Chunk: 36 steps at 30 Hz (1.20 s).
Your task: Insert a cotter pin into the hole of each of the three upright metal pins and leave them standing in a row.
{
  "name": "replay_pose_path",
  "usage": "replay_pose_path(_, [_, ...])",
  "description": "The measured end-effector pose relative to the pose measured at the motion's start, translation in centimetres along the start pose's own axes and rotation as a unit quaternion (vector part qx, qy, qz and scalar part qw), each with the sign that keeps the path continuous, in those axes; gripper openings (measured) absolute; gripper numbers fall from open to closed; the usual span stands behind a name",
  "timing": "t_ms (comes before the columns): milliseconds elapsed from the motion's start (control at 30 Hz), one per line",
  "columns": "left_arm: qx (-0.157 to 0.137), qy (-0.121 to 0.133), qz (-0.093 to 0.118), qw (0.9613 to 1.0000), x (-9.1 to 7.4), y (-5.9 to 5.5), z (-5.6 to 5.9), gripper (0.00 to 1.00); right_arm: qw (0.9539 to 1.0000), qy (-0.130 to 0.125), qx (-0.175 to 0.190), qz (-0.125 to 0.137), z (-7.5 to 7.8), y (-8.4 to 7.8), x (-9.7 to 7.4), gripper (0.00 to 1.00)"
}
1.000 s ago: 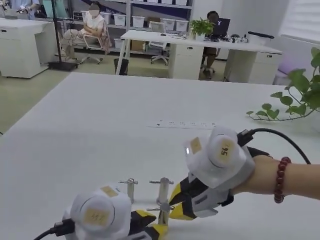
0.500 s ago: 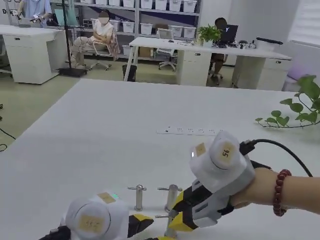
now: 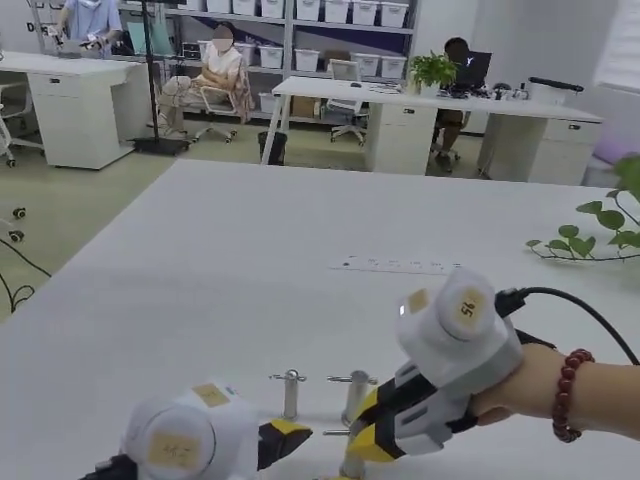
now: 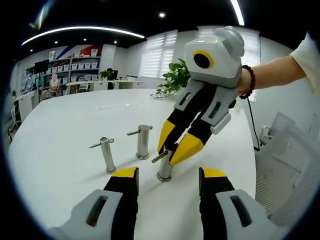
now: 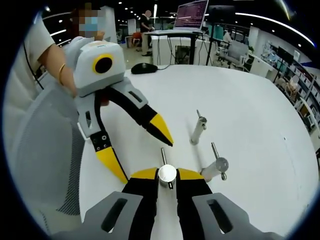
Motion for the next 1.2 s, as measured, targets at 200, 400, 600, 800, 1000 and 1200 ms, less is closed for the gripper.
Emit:
replay_pose_path(200, [-0.004, 0.007, 0.009, 0.9999, -0.9, 0.0, -0.1, 0.56, 1.0, -0.003, -0.004, -0.001, 0.4, -0.2, -0.1, 0.13])
replay_pose_path(400, [-0.011, 0.011, 0.015, 0.9998, -1.6, -0.1, -0.2, 0.61, 1.0, -0.007, -0.006, -0.003, 1.1, -0.6, -0.7, 0.13])
replay_pose_path(600, [-0.014, 0.021, 0.023, 0.9994, -2.2, 0.1, -0.4, 0.67, 0.9999, -0.013, -0.008, -0.007, 2.2, -1.1, -1.6, 0.13])
replay_pose_path(800, [-0.014, 0.03, 0.029, 0.999, -3.1, 0.2, -0.6, 0.74, 0.9997, -0.019, -0.008, -0.013, 3.1, -2.0, -2.3, 0.13])
replay_pose_path(1000, [-0.018, 0.038, 0.038, 0.9984, -3.7, 0.3, -0.8, 0.81, 0.9994, -0.03, 0.001, -0.018, 4.4, -3.0, -2.9, 0.13])
replay_pose_path(1200, [-0.019, 0.051, 0.039, 0.9978, -4.1, 0.3, -1.0, 0.82, 0.999, -0.039, 0.01, -0.018, 5.4, -3.9, -3.5, 0.13])
Point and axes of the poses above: the centre of the closed fingertips' face, and the gripper's own axes: x roughly forward along the fingers, z roughly to its right, y roughly out of its top, the point moved 6 cm from there along -x, roughly backward along the fingers, and after that the axes turned 6 degrees about -z, right-handed, at the moved point
